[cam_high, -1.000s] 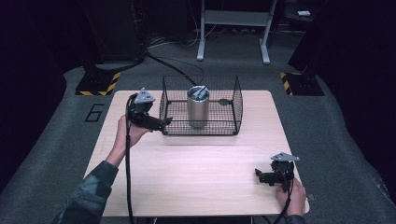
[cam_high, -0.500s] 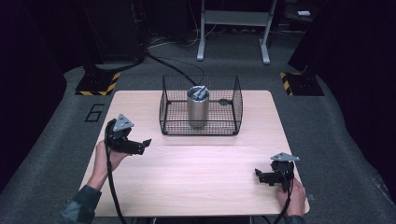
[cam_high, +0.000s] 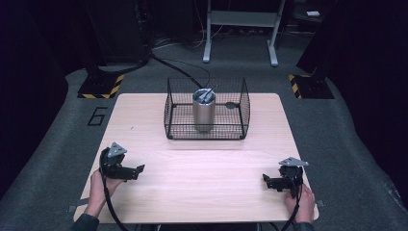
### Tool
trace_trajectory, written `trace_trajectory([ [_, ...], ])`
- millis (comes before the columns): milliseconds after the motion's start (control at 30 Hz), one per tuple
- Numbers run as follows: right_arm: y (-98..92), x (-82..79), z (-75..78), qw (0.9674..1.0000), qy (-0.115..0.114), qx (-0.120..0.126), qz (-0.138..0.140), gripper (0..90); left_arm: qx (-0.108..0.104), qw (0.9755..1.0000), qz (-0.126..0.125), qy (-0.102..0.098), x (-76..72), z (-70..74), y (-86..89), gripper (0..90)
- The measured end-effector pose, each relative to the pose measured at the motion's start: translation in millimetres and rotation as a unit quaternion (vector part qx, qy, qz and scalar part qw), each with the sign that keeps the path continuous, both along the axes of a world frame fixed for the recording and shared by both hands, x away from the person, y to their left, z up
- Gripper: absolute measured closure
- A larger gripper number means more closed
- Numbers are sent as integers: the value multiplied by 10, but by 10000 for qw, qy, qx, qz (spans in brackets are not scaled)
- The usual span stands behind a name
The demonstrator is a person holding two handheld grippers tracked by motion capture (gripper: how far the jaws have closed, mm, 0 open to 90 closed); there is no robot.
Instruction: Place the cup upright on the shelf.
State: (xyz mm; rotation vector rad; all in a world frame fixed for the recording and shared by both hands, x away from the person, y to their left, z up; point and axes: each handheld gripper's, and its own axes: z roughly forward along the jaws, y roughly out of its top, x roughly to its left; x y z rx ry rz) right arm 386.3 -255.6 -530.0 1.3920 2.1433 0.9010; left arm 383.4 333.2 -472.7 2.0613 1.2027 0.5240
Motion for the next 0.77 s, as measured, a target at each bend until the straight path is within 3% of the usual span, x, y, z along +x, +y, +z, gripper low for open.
trace_trajectory([
  [33,0,0,0,10000,0,0,0,0,0,10000,0,0,0,0,0,1],
  [133,0,0,0,10000,8,6,6,0,66,9997,177,157,-69,-233,101,0],
  [167,0,0,0,10000,8,6,6,0,66,9997,177,157,-69,-233,101,0],
  [267,0,0,0,10000,6,6,2,0,71,9992,346,164,-97,-452,153,0],
  [333,0,0,0,10000,6,8,-3,0,44,9991,363,194,-100,-479,159,0],
  [400,0,0,0,10000,9,6,2,0,202,9988,422,151,-104,-533,152,0],
  [467,0,0,0,10000,8,3,3,0,43,9987,511,55,-118,-588,147,0],
  [633,1,-1,0,10000,3,7,-17,0,27,9982,591,98,-129,-586,151,0],
  [767,0,-1,-4,10000,-38,19,-21,0,13,9974,721,13,-125,-598,148,0],
])
